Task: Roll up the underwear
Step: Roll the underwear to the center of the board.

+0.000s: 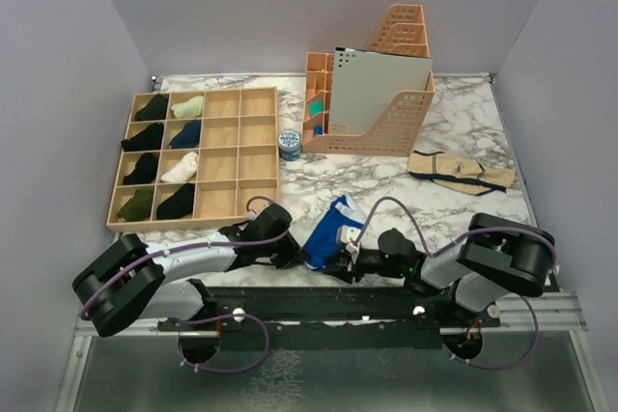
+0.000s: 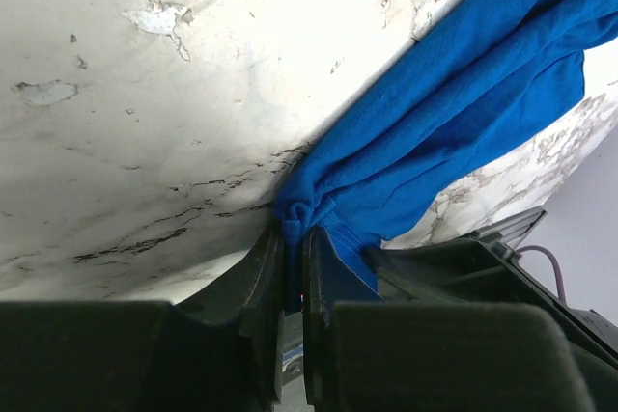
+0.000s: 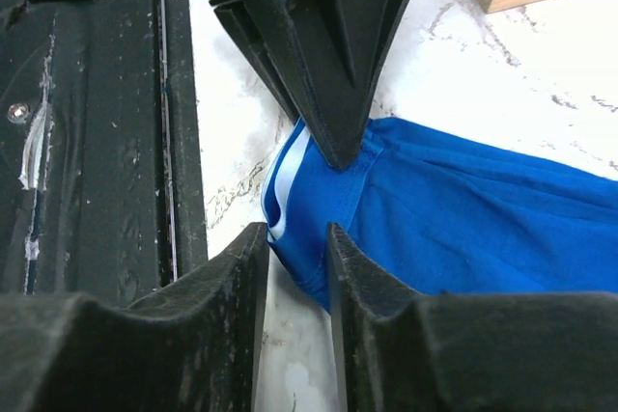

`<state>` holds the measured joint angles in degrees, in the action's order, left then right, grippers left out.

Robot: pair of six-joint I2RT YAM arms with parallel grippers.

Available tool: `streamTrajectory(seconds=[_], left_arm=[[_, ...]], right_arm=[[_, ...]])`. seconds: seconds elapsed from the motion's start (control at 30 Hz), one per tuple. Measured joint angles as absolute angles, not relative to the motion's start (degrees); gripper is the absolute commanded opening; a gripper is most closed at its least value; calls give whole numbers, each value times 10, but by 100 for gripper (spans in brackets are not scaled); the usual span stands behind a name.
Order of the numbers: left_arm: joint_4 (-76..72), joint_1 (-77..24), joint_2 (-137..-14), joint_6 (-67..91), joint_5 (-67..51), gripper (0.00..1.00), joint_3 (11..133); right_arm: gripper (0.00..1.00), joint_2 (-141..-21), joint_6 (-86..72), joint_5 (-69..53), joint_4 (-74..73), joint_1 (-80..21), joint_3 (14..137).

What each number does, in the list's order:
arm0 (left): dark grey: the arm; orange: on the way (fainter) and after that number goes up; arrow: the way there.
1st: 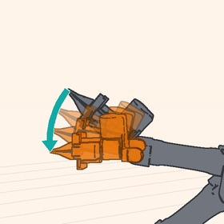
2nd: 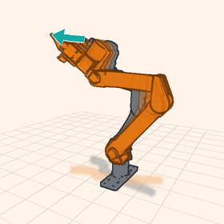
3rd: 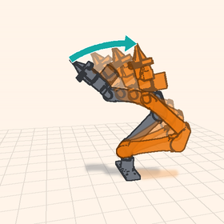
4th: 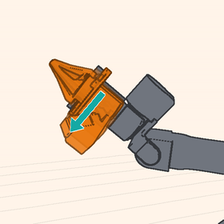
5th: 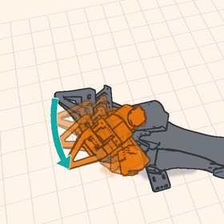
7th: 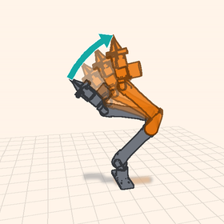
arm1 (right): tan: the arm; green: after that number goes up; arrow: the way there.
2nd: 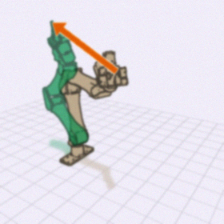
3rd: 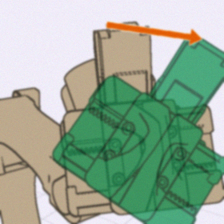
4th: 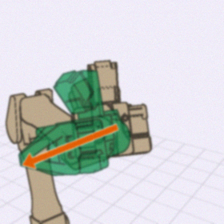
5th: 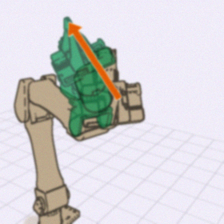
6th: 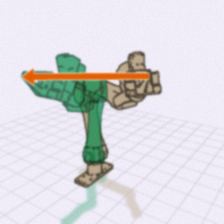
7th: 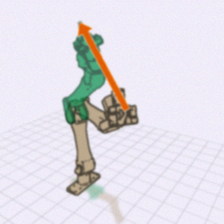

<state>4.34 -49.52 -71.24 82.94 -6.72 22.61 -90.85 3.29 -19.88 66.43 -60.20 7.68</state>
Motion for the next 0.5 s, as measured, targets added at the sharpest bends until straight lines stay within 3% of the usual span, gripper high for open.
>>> streamTrajectory(seconds=[0.3, 0.33, 0.37, 0.4, 0.5], left_arm=[[46, -495, -701, 831, -57, 0, 222], [46, -495, -701, 831, -57, 0, 222], [47, -495, -700, 831, -57, 0, 222], [47, -495, -700, 831, -57, 0, 222], [48, -491, -698, 830, -59, 0, 222]], right_arm=[[41, -706, -7, -145, 531, -602, 79], [51, -682, -16, -134, 524, -602, 79], [76, -655, -29, -120, 514, -602, 78], [85, -628, -45, -102, 506, -602, 76], [90, -561, -95, -38, 456, -603, 77]])
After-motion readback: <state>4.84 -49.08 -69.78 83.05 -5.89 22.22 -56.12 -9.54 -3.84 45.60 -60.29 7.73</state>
